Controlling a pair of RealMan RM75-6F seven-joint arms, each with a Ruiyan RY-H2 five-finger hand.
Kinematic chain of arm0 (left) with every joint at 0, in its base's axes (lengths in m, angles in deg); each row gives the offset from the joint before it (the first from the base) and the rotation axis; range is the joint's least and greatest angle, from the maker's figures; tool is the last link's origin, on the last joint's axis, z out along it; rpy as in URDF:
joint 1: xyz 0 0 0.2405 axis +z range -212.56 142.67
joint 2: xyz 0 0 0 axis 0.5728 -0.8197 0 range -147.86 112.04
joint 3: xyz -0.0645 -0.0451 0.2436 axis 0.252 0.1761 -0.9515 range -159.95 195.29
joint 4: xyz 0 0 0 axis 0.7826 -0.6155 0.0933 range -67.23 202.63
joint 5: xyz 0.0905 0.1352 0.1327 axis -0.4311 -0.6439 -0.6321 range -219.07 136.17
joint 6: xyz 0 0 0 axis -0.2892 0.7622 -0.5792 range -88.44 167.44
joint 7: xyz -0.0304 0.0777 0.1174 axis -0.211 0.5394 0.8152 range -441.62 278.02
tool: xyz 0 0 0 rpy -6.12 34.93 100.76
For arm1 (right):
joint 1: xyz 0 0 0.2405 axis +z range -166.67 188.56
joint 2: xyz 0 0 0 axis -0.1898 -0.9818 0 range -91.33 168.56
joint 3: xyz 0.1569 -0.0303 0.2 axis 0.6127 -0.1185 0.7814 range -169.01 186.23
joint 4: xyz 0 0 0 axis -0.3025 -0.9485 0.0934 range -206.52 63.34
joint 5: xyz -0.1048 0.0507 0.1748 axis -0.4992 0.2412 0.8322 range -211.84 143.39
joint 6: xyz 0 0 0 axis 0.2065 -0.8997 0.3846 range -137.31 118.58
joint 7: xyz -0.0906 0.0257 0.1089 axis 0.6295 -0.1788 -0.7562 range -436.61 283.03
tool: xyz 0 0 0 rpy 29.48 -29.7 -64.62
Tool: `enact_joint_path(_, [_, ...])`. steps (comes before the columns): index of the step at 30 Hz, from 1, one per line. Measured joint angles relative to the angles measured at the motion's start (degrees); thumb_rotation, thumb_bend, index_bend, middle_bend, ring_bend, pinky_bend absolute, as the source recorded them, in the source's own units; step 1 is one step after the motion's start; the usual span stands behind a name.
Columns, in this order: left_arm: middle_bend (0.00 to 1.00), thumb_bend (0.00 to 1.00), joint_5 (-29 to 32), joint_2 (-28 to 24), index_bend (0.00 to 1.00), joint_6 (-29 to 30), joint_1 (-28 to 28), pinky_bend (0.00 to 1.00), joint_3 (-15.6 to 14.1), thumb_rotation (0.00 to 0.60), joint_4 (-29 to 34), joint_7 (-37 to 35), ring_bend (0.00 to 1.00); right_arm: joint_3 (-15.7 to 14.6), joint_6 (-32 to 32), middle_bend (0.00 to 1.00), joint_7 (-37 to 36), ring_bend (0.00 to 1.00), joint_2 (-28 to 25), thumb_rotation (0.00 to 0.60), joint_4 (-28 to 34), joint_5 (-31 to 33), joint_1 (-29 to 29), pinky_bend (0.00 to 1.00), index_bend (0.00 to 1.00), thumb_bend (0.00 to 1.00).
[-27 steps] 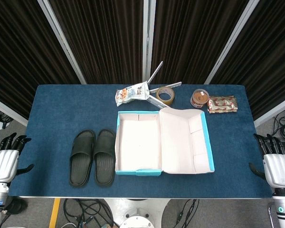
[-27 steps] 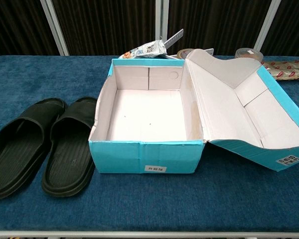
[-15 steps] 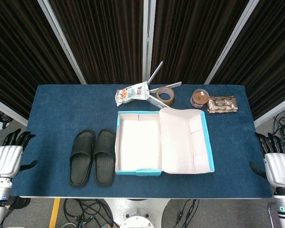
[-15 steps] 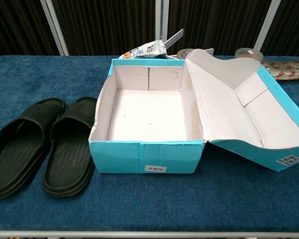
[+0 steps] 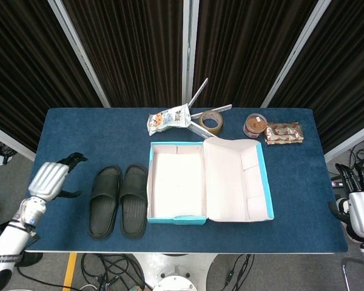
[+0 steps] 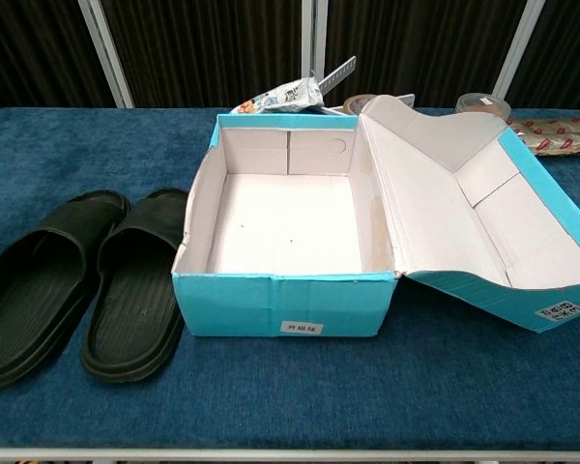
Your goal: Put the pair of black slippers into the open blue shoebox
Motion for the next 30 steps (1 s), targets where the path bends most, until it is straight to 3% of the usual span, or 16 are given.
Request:
enact_joint_path(5, [0.14, 0.05, 6.8, 2.6, 0.13, -7.2, -6.2, 0.9, 0.9, 0.6, 1.0, 5.6, 0.66, -0.1, 0.2, 0.12, -0.7, 0.0, -0.1, 0.6, -0.4, 0.3, -0.1, 0.08, 0.03, 0.12])
enact_joint_path(12, [0.08, 0.04, 17.9, 7.2, 0.1, -11.6, -11.9, 0.9, 0.2, 0.6, 2.1, 14.2, 0.66, -0.4, 0.8, 0.12, -2.9, 0.0, 0.3, 0.6, -1.9, 0.7, -0.3, 0.08, 0.03, 0.12])
enact_joint_path(20, [0.07, 0.04, 30.8, 12.0, 0.1, -12.7, -18.4, 0.93, -1.4, 0.6, 2.5, 22.2, 0.69, -0.9, 0.8, 0.12, -5.1, 0.0, 0.9, 0.6, -3.6, 0.6, -0.6, 0.08, 0.03, 0.12])
enact_joint_path(30, [0.07, 0.04, 40.4, 16.7, 0.1, -12.0, -23.9, 0.95, -3.8, 0.6, 1.5, 25.8, 0.69, -1.3, 0.7, 0.12, -7.6, 0.0, 1.3, 0.6, -5.5, 0.2, -0.9, 0.08, 0.03, 0.12])
